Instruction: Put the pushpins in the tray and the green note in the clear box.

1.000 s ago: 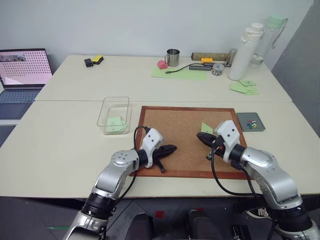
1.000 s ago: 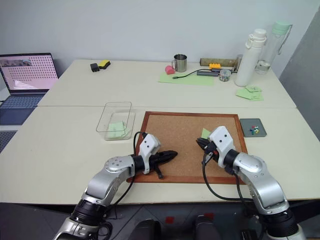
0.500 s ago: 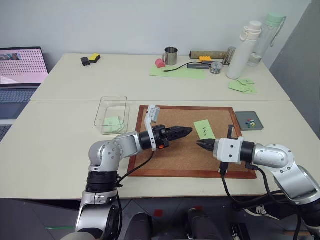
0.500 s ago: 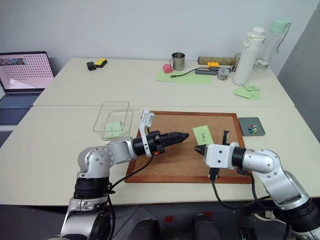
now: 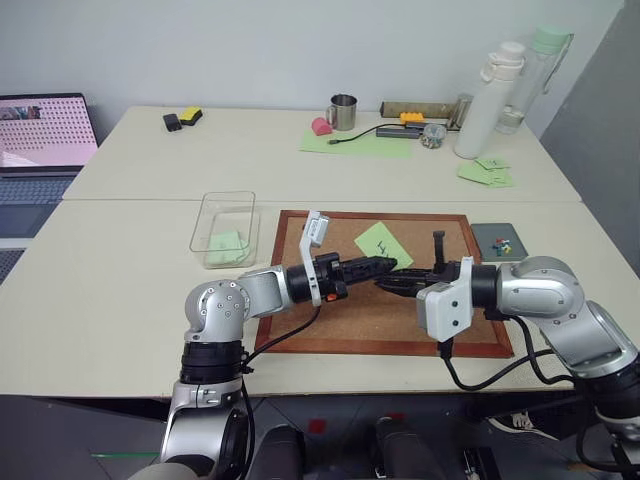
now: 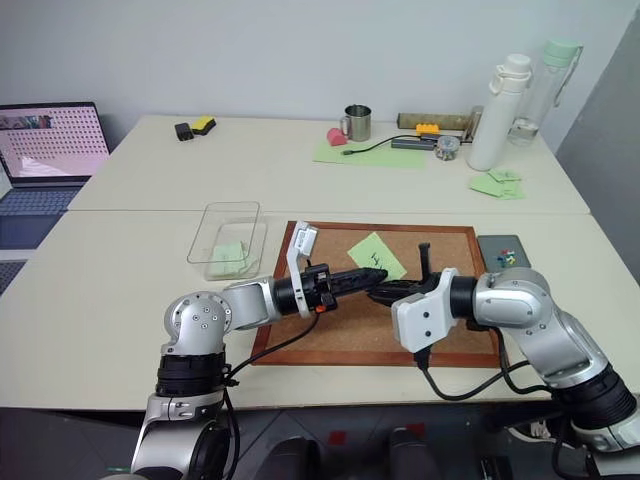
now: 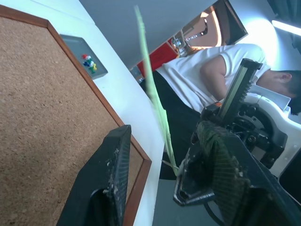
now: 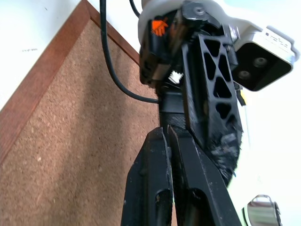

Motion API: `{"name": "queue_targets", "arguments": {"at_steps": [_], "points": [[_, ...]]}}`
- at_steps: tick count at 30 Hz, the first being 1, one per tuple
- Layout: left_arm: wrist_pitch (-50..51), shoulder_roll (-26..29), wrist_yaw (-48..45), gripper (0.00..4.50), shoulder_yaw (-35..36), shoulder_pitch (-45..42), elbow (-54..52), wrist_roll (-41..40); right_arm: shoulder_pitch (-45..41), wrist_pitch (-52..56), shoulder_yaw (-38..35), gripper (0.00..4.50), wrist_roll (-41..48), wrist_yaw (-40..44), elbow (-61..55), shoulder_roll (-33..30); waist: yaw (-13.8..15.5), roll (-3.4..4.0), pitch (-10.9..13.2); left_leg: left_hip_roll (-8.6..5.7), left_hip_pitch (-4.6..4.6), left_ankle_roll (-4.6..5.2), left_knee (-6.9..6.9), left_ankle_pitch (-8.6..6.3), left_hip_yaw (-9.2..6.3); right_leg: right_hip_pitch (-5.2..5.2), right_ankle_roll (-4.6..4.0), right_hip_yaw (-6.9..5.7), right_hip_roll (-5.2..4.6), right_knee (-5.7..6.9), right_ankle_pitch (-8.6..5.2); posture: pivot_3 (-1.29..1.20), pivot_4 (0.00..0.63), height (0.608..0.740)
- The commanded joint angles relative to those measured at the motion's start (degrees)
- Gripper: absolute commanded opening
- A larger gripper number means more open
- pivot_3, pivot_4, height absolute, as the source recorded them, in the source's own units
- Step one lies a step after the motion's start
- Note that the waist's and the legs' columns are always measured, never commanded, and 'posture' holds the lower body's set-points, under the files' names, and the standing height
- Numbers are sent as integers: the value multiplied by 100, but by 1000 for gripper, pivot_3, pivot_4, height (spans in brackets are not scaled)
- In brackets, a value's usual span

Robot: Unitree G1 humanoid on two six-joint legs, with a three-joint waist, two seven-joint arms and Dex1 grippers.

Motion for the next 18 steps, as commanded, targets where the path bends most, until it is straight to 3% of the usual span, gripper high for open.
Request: {"name": "queue_targets", "arguments": {"at_steps": [1,8,15,18], "points": [[-124,-49,-36,1409,91,-10,-181,-219,-156,-176,-48,0,-1,71,-32,17,-1,0,0,-1,0,0,0,0,1,0,0,1,-1,0,0,0,150,740],[-160,-31,-27,61,69,23,-189,-317,-260,-321,-104,0,-12,109,105,13,-5,0,0,0,1,-1,1,1,0,0,0,0,0,3,0,0,150,740],[-356,53,-93,7,-49,13,-116,-125,-293,-393,-158,0,19,126,145,-32,-3,0,0,-1,1,-1,1,1,0,0,-2,0,0,3,1,0,150,740],[-883,234,-64,7,-463,28,40,559,-305,-343,-217,0,55,130,65,-61,-2,0,0,-1,1,-1,1,1,-1,0,-2,0,0,4,1,0,150,740]]}}
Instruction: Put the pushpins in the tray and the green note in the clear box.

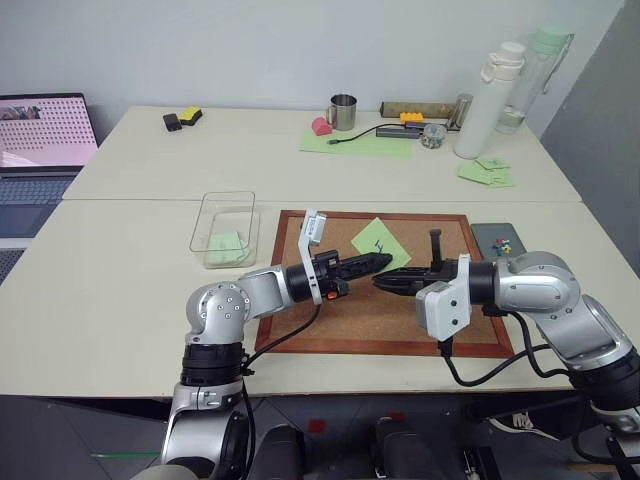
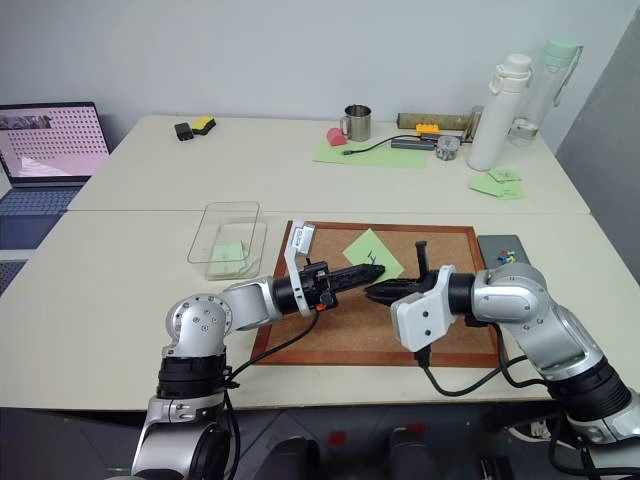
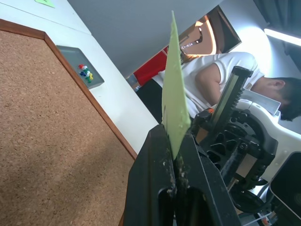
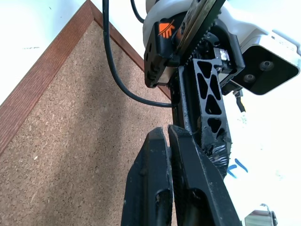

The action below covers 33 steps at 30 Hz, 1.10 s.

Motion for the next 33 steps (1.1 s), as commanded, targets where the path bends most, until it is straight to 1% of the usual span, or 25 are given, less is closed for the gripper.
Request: {"name": "queue_targets", "arguments": {"at_steps": [1,4,9,11,13,15,17,21,23,26,29,33], "points": [[-785,216,-68,7,-472,-22,102,785,-115,5,-237,0,79,25,-196,-85,1,0,0,0,0,-1,0,0,0,0,0,0,0,0,0,0,150,740],[-1123,306,-216,7,-640,-56,224,1045,-80,98,-336,0,141,11,-311,-124,-1,0,0,-1,1,-2,0,1,2,0,-2,2,0,0,1,0,150,740],[-1264,256,-389,7,-614,-126,261,1051,269,469,-672,0,266,-170,-540,-138,10,0,0,0,-1,-2,0,1,1,0,-3,-1,-1,-3,1,0,150,740],[-1353,282,-512,7,-709,-192,75,1085,562,1244,-1105,0,543,-551,-605,84,13,0,0,0,-3,-2,0,1,1,0,-3,0,-1,-3,1,0,150,740],[-1848,466,-808,7,-1131,-223,-228,1514,767,2390,-1773,0,951,-1174,-458,457,15,-4,2,1,-3,-2,0,1,0,0,-3,-1,-2,-1,1,0,150,740],[-2551,686,-1097,7,-1644,-270,-419,2115,846,3303,-2445,0,1239,-1721,-75,745,20,-3,2,-1,-2,-8,1,5,4,-1,-4,4,-7,7,2,0,150,740],[-3064,755,-1244,7,-1948,-330,-500,2490,857,3989,-2946,0,1555,-2066,289,945,22,-3,2,-3,-1,-25,1,14,4,1,-4,5,-10,8,3,0,150,740],[-4054,728,-1372,7,-2443,-481,-465,3217,594,4611,-3523,0,1890,-2423,1324,1085,25,-2,2,-11,-2,-29,-2,17,13,1,-4,8,-20,3,3,0,150,740],[-4539,654,-1352,7,-2648,-546,-254,3596,307,4761,-3639,0,1996,-2541,1938,1106,3,2,4,-10,-2,-28,-4,16,13,0,-4,10,-14,-2,3,0,150,740],[-4911,492,-1317,7,-2738,-642,92,3872,-124,4796,-3638,0,2082,-2526,2814,1088,-28,6,4,-11,0,-26,-6,16,20,-1,-3,16,-10,-1,4,0,150,740],[-5119,387,-1336,7,-2762,-692,307,4046,-520,4641,-3586,0,2094,-2477,3660,1061,-40,8,3,-6,2,-25,-7,15,25,-2,-2,17,2,1,4,0,150,740],[-5150,346,-1370,7,-2740,-614,314,4123,-1045,4332,-3501,0,2055,-2361,4758,1028,-33,11,5,-3,-2,-25,-10,15,25,-3,-2,15,6,0,3,0,150,740]]}}
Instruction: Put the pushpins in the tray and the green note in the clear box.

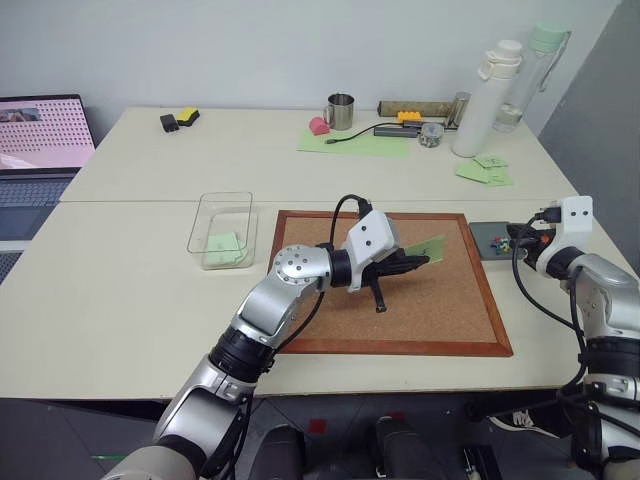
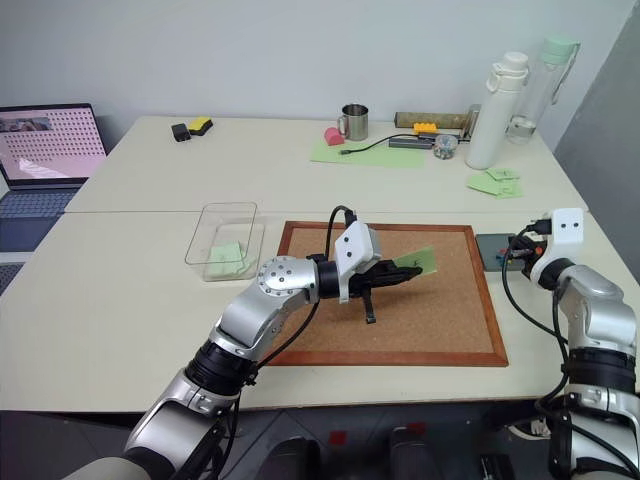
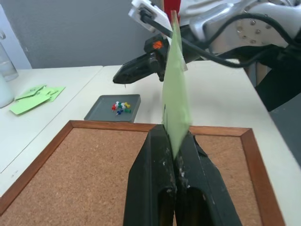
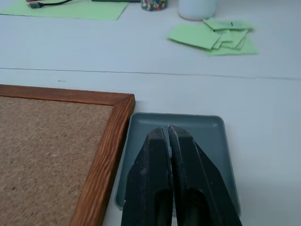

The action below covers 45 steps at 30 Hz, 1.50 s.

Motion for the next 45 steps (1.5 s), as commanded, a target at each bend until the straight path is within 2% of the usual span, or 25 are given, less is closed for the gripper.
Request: {"name": "queue_targets", "arguments": {"at_steps": [1,3,7,13,23,29,33,35,39,42,45], "points": [[-129,-35,-33,7,29,-12,-160,80,-567,-486,17,0,-27,143,1055,-120,3,2,2,0,0,0,0,0,5,-1,0,0,0,-1,0,0,150,740],[-110,4,-58,7,32,72,-218,89,-788,-686,60,0,-82,180,1593,-134,-2,3,2,-2,-1,0,1,0,11,-1,3,4,-2,-3,1,0,150,740],[-41,35,-31,0,92,128,-323,81,-1126,-1022,166,771,-142,324,2348,-182,0,6,3,-2,0,0,2,0,15,-1,4,6,-4,-3,2,0,150,740],[25,64,-25,0,122,165,-400,78,-1335,-1290,211,2006,-188,423,2793,-248,-2,7,4,-1,0,0,1,0,16,-1,4,4,-3,-2,2,0,150,740],[44,-30,-16,0,95,139,-352,73,-1299,-1436,203,2006,-184,538,2855,-350,-4,7,4,-1,1,-1,2,0,16,-1,4,4,-3,0,2,0,150,740],[25,-32,-36,0,107,114,-318,78,-1170,-1938,546,2006,-533,677,2840,-464,-4,7,4,-1,0,-1,2,0,16,-1,4,4,-3,0,2,0,150,740],[44,-6,-49,0,104,150,-377,72,-1264,-1833,357,2006,-297,673,2870,-414,-6,7,4,-1,1,-1,2,0,16,-1,4,4,-3,1,2,0,150,740],[59,-7,-47,0,98,154,-395,71,-1184,-2021,610,2006,-545,771,2873,-491,-4,7,4,0,1,-1,2,0,16,-1,4,3,-3,1,2,0,150,740],[72,4,-42,0,95,177,-431,69,-1316,-1903,424,2006,-392,624,3006,-490,-3,7,4,0,1,-1,2,1,16,-1,4,4,-3,1,2,0,150,740],[105,16,-3,0,126,193,-452,69,-1260,-1882,434,2006,-360,686,2856,-487,-5,7,4,0,1,-1,2,0,16,-1,4,5,-3,1,2,0,150,740],[243,16,218,0,328,223,-509,30,-928,-2083,608,2006,-431,924,2137,-503,-5,8,4,0,1,-1,2,0,16,-1,4,5,-3,1,2,0,150,740]]}}
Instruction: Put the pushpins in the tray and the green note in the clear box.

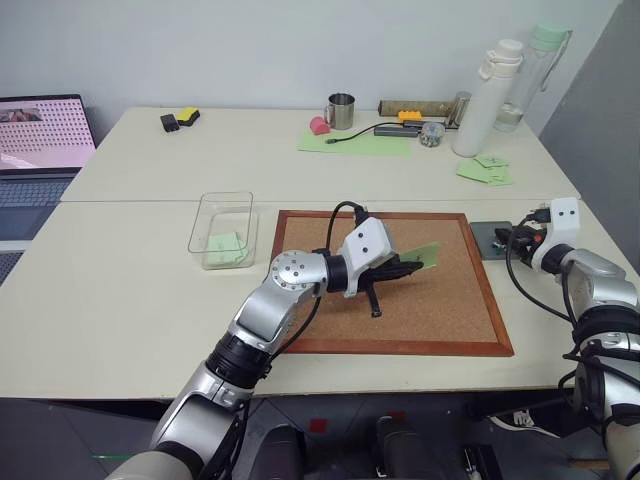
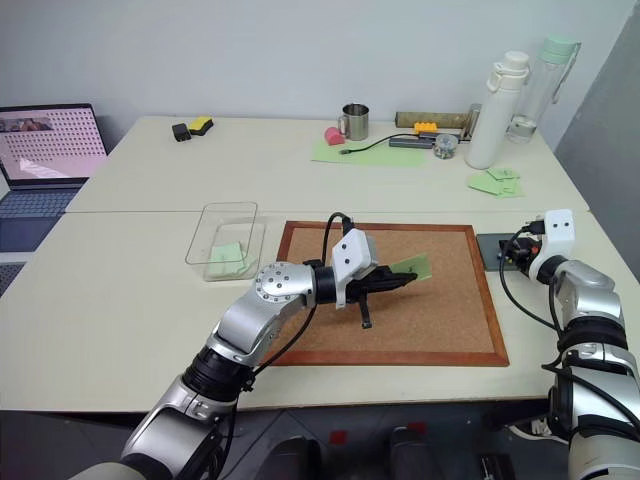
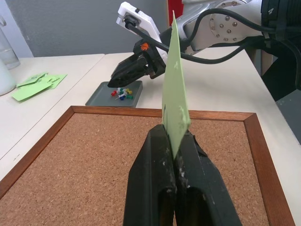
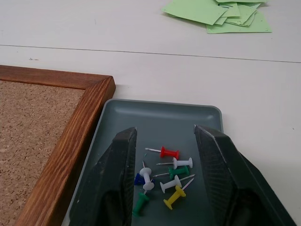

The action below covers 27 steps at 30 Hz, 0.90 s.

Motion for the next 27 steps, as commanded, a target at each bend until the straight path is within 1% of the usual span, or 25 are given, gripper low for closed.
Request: {"name": "queue_targets", "arguments": {"at_steps": [1,4,7,8,10,13,16,18,21,27], "points": [[175,-8,295,0,384,38,-340,-75,417,-318,128,2006,-4,345,-1234,-160,2,1,0,0,0,0,0,0,-2,0,0,0,0,0,0,0,150,740],[464,88,698,0,810,225,-663,-116,1170,-32,211,2006,283,651,-2949,-118,6,2,0,3,-3,0,-1,0,-15,0,4,-4,1,0,-3,0,150,740],[860,276,1288,0,1512,405,-971,-117,1975,1075,110,2006,1212,664,-5254,42,-2,11,1,7,-2,0,-1,0,-34,-1,14,-3,2,5,-9,0,150,740],[931,376,1569,0,1807,418,-992,-38,2235,1552,114,2006,1663,560,-6123,108,-21,11,2,11,-3,0,-2,0,-38,-2,18,-3,3,9,-11,0,150,740],[1013,546,2035,0,2259,393,-956,99,2565,2301,155,2006,2358,295,-7354,227,-34,14,4,14,0,-1,-1,0,-47,-2,27,-6,4,18,-16,0,150,740],[979,804,2826,0,2902,327,-751,399,2851,3112,387,2006,3082,-176,-8645,419,-33,13,4,16,1,-1,0,0,-55,-1,29,-11,5,20,-17,0,150,740],[934,977,3517,0,3307,292,-474,716,2842,3479,638,2006,3460,-583,-9213,657,18,4,5,10,0,-2,2,0,-51,4,30,-24,-1,13,-18,0,150,740],[964,1078,3758,0,3391,295,-307,871,2761,3608,764,2006,3607,-806,-9372,827,31,1,5,11,-1,-2,2,0,-46,4,32,-22,-12,9,-17,0,150,740],[1073,1098,3777,0,3312,416,-159,908,2662,3700,906,2006,3675,-1034,-9446,982,70,-7,5,8,-8,-2,3,0,-46,4,30,-28,-24,3,-12,0,150,740],[1142,1002,3786,0,3171,575,-114,901,2617,3711,959,2006,3728,-1235,-9457,1007,57,-12,4,7,-13,-2,3,0,-41,3,26,-25,-40,-5,0,0,150,740]]}}
